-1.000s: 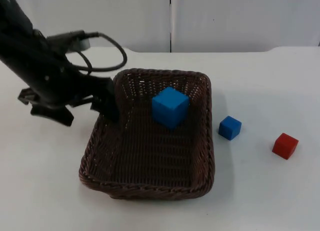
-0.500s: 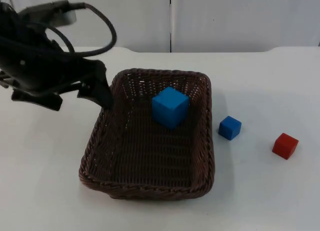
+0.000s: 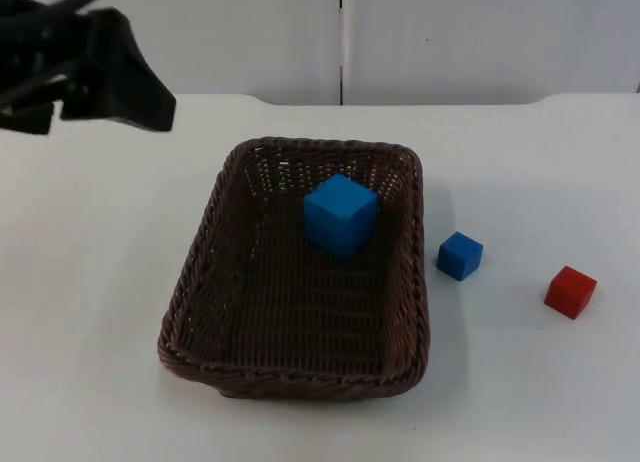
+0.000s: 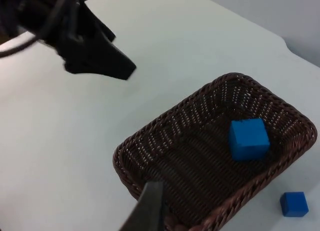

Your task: Pick up the basket with the left hand and place the largest block into the basket with the right hand.

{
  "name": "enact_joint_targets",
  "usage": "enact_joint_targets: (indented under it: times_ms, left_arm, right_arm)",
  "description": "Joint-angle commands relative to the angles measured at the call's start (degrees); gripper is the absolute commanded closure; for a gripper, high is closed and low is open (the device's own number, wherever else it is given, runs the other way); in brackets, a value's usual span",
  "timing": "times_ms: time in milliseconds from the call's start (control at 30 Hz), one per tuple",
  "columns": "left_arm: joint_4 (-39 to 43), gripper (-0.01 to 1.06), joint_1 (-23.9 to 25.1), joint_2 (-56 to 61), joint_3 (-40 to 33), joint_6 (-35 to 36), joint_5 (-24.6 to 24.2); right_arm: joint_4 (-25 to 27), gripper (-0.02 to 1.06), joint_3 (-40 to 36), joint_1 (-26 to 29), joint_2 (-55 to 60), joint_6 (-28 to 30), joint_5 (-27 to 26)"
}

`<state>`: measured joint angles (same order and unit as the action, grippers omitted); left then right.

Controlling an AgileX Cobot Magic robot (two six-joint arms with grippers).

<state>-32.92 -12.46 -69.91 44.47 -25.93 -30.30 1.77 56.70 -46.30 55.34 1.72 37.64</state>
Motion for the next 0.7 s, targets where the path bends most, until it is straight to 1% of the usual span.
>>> enact_joint_targets:
  times_ms: [0, 33, 167, 300, 467, 600, 667]
  left_arm:
    - [1.9, 0.15, -0.3, 4.6, -0.8, 0.3, -1.9]
    - [1.9, 0.15, -0.3, 4.6, -0.8, 0.3, -1.9]
    - [4.4, 0.15, -0.3, 12.3, -0.8, 0.4, -4.3]
    - [4.4, 0.15, -0.3, 16.5, -0.8, 0.5, -5.1]
    - [4.9, 0.15, -0.3, 21.9, -0.8, 0.5, -5.9]
    - [5.3, 0.15, -0.3, 25.6, -0.8, 0.5, -7.4]
    - [5.5, 0.15, -0.3, 28.2, -0.8, 0.5, -8.4]
  right_arm:
    - [0.5, 0.19, -0.4, -0.2, -0.3, 0.2, -1.0]
    - [0.5, 0.19, -0.4, -0.2, -0.3, 0.2, -1.0]
    - [0.5, 0.19, -0.4, -0.2, -0.3, 0.2, -0.6]
    - [0.5, 0.19, -0.4, -0.2, -0.3, 0.2, -0.6]
    - [1.7, 0.19, -0.4, -0.2, -0.3, 0.2, -0.6]
    - [1.8, 0.19, -0.7, -0.2, -0.9, 0.4, -0.3]
    - [1.8, 0.19, -1.5, -0.2, -2.2, 0.4, -1.0]
